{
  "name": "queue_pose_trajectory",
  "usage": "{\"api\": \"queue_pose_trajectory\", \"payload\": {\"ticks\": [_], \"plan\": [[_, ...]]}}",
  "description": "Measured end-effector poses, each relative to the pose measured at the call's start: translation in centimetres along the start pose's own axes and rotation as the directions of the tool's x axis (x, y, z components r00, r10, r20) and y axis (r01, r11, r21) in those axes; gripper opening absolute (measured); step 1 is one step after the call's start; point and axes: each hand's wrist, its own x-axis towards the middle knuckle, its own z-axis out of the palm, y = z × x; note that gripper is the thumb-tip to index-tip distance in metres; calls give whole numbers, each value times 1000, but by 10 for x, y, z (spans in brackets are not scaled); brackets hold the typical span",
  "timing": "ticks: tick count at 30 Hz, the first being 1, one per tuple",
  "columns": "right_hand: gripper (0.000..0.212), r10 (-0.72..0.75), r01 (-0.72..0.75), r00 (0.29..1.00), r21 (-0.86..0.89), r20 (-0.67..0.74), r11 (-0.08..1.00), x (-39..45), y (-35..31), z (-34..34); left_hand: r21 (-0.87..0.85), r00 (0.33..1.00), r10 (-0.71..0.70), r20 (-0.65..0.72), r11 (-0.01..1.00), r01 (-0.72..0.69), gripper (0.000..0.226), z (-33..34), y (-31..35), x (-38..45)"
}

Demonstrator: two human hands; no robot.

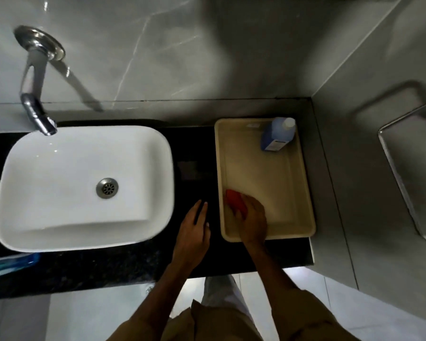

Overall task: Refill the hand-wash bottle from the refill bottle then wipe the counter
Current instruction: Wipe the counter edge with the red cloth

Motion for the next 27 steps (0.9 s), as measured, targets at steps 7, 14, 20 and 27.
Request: {"api": "queue_pose_trajectory", "payload": {"ticks": [7,14,20,27], "plan": [[49,-66,103,973,162,-219,981,-62,-50,-4,46,995,59,81,997,-63,55,-28,-63,-78],[48,-8,25,994,156,-109,988,-164,-71,88,231,987,-15,160,973,-23,59,-54,-168,-177],[52,-264,280,950,-73,169,957,-214,-78,167,314,991,-119,66,945,93,63,-78,-228,-227],[57,-243,296,952,-368,184,881,-225,-63,174,376,981,-122,149,925,58,63,-82,-243,-236]]}}
